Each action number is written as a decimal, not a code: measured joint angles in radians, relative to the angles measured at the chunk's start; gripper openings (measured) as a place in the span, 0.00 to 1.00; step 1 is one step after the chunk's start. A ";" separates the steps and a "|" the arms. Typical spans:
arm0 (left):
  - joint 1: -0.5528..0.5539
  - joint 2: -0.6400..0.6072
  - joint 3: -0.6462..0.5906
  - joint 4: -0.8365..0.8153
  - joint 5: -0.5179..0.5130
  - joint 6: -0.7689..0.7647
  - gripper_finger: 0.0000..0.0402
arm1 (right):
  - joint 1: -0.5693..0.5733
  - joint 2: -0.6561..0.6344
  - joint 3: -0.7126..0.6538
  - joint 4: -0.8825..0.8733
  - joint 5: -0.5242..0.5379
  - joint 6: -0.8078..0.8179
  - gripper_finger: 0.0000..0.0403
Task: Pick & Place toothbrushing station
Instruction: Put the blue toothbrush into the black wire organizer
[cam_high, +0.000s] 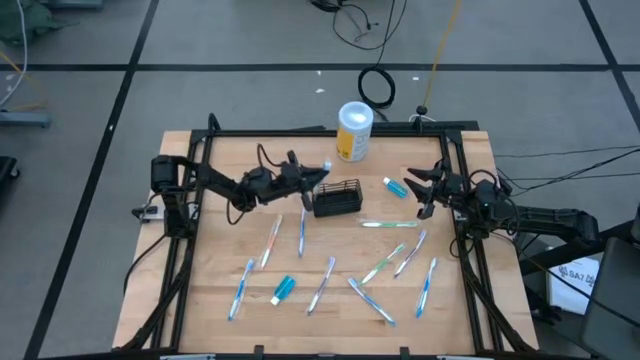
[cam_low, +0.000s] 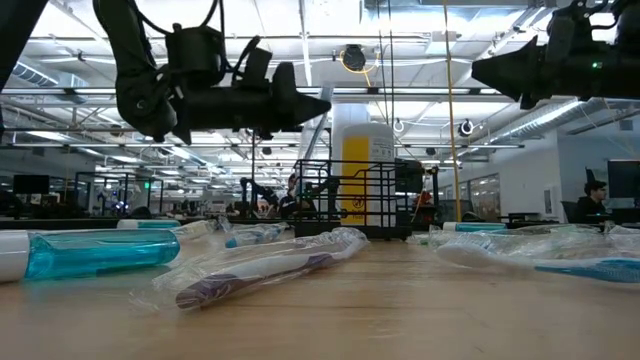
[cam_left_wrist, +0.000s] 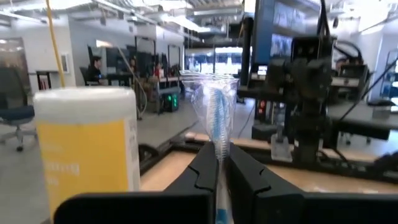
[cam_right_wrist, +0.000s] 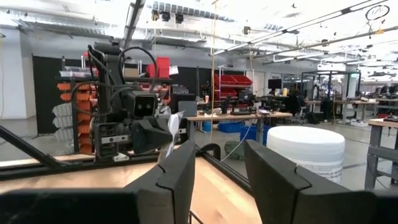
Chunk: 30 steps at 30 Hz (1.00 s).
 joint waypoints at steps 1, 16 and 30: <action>0.000 0.000 0.000 -0.015 0.000 -0.001 0.02 | 0.000 0.000 0.000 -0.002 0.000 0.000 0.32; -0.028 0.000 0.000 -0.095 -0.159 -0.012 0.08 | 0.000 0.000 0.000 -0.002 -0.001 0.000 0.32; -0.050 0.000 0.000 -0.145 -0.195 0.028 0.09 | 0.000 0.000 0.000 -0.002 -0.001 0.000 0.32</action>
